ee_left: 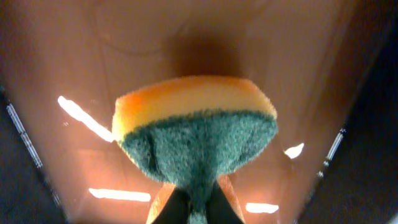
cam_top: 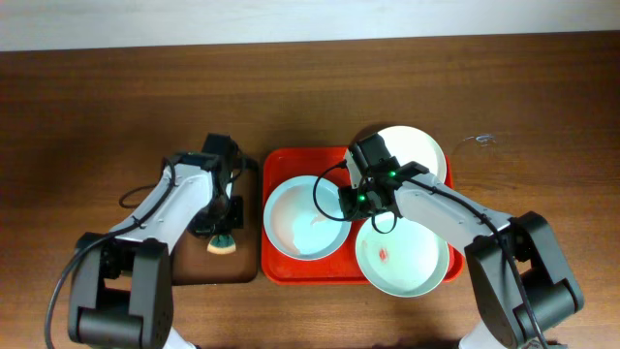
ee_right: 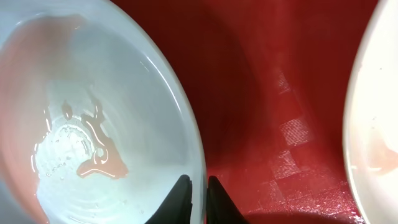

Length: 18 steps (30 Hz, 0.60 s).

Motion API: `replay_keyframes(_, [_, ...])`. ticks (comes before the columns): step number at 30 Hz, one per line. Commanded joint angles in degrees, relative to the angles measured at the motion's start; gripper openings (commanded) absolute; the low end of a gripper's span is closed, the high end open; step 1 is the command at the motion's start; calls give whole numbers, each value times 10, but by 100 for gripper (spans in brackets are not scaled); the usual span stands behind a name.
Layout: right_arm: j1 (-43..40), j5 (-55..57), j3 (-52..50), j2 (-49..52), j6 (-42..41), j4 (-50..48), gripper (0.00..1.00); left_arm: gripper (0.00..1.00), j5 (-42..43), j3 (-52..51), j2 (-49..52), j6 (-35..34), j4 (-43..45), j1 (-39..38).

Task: Clean dirty plates on tray and stack at the side
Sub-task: 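Return the sponge to the black tray and release it with the left gripper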

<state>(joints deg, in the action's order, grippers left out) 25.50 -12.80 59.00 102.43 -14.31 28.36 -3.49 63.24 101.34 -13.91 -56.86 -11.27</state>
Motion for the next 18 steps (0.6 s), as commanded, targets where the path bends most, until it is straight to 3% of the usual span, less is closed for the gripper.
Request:
replay_keyframes(1, [4,14,-8,-8,5,-5,19,28,-1,-26,-9,3,18,1])
replay_keyframes(2, [4,14,-9,-8,3,-9,20,56,47,-18,-9,3,17,1])
replay_keyframes(5, [4,14,-9,-8,3,-9,21,56,78,59,-42,0,-26,10])
replay_keyframes(8, [4,14,-9,-8,3,-10,23,62,77,132,-159,-24,-46,50])
replay_keyframes(9, [4,14,-9,-8,3,-10,23,99,71,134,-210,-26,-45,75])
replay_keyframes(12, [4,14,-10,-5,-2,-14,23,99,61,134,-285,-25,-50,102])
replay_keyframes(16, [4,14,-10,11,-10,-17,22,99,61,134,-287,-25,-73,102])
replay_keyframes(18, [4,14,-10,11,-11,-18,14,99,40,134,-287,-25,-74,102])
